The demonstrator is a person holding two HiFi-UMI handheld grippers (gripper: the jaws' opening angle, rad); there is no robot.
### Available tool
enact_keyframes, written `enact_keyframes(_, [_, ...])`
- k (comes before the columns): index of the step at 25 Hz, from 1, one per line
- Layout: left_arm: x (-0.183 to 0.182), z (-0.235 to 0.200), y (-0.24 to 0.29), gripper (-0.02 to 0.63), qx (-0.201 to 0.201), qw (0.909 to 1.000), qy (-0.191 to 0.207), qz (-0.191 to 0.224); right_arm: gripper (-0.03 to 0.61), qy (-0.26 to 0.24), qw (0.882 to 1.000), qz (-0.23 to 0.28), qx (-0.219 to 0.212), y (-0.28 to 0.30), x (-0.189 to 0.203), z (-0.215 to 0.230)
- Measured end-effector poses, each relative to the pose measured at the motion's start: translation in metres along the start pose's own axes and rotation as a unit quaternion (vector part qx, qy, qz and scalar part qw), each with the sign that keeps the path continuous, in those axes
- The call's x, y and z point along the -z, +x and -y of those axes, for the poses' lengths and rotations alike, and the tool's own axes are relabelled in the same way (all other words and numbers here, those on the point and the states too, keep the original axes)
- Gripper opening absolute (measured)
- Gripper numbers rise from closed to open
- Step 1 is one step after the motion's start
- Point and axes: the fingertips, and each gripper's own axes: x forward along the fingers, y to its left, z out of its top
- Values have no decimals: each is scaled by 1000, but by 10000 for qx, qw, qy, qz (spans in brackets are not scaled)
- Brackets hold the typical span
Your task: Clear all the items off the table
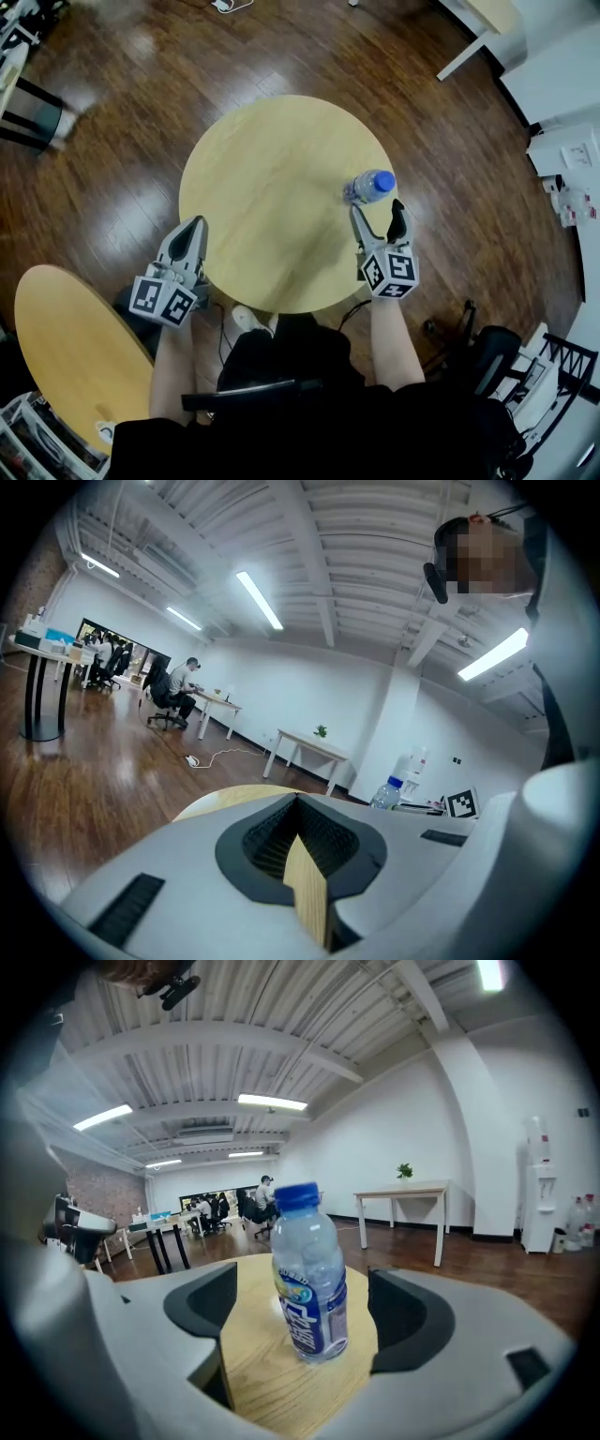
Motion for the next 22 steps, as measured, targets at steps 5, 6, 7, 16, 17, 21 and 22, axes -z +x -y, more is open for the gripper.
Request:
enact_keyframes(5, [-21, 5, -38, 2, 72, 9995, 46, 294, 445, 34, 9993, 354, 77, -42, -27, -13])
enact_keyframes(6, [-26, 5, -47, 2, 76, 9993, 49, 355, 445, 14, 9991, 423, 82, -52, -33, -17])
enact_keyframes(7, [-32, 6, -55, 2, 81, 9991, 77, 419, 445, 5, 9987, 506, 92, -62, -40, -20])
enact_keyframes(16, [-82, 0, -110, 2, -88, 9929, 338, 1136, 225, 131, 9864, 1637, 0, -122, -109, -35])
enact_keyframes(17, [-87, -2, -115, 2, -127, 9917, 355, 1226, 225, 95, 9849, 1727, -40, -122, -115, -39])
enact_keyframes(21, [-97, 2, -147, 2, -244, 9885, 304, 1461, 130, 15, 9805, 1958, -184, -144, -127, -54])
enact_keyframes(22, [-98, 5, -152, 2, -213, 9885, 319, 1463, 130, -21, 9798, 1989, -224, -148, -128, -58])
